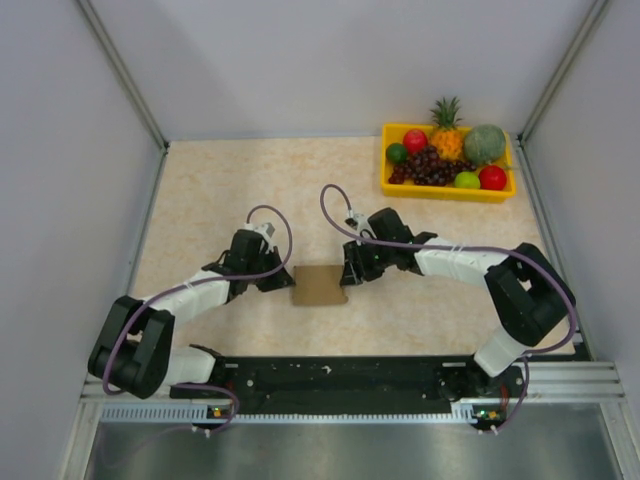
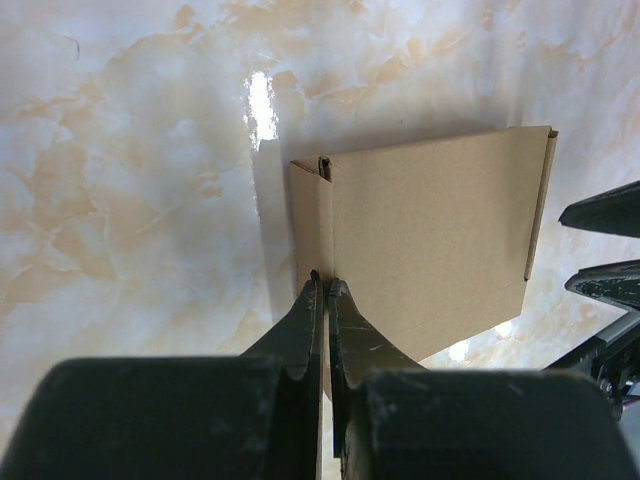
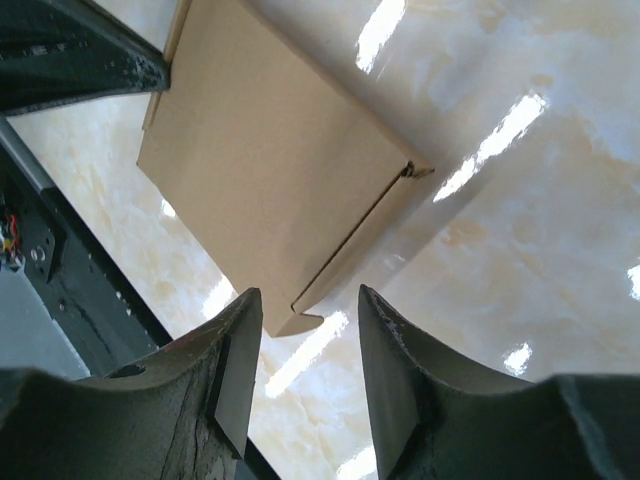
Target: Fold the paper box
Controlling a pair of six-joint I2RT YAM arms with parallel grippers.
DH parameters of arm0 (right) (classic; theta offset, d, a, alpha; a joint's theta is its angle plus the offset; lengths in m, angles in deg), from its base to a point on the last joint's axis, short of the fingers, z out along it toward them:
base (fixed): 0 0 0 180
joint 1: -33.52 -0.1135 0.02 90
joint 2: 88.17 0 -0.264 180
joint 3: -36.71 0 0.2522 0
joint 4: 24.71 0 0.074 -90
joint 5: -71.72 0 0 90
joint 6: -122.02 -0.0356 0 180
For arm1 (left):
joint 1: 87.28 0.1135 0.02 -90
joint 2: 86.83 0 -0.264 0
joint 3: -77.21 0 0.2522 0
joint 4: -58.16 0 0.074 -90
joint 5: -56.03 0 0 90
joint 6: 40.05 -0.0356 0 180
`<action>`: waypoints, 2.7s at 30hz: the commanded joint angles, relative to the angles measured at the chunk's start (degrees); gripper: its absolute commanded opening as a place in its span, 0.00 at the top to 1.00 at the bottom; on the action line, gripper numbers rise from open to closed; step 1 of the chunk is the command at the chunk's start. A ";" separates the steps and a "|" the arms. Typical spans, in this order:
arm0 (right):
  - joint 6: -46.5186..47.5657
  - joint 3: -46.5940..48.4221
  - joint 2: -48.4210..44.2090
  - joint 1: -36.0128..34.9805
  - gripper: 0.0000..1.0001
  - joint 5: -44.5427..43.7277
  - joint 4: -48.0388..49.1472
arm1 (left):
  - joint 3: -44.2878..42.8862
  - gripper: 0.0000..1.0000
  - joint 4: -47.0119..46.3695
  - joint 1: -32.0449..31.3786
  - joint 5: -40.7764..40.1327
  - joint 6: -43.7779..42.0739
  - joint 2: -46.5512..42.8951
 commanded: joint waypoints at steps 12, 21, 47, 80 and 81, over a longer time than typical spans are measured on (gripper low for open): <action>-3.21 -3.14 -1.08 -1.29 0.67 5.16 7.90 | -1.71 1.00 3.42 -0.08 -3.94 3.18 -1.81; -4.61 -4.46 -2.67 -1.64 0.60 3.65 6.04 | -1.27 1.00 3.33 -0.17 -4.82 3.97 -3.75; -3.65 -0.51 3.75 -2.79 0.60 3.04 7.28 | 0.14 1.00 1.22 -0.26 -3.50 4.50 -4.28; -27.46 -0.15 13.95 -2.00 0.84 19.13 12.89 | 4.09 1.00 -3.61 -3.34 -3.15 6.52 -5.86; -28.95 -0.85 14.12 -1.73 0.84 19.22 16.12 | 4.26 1.00 -3.70 -3.34 -2.89 6.52 -5.86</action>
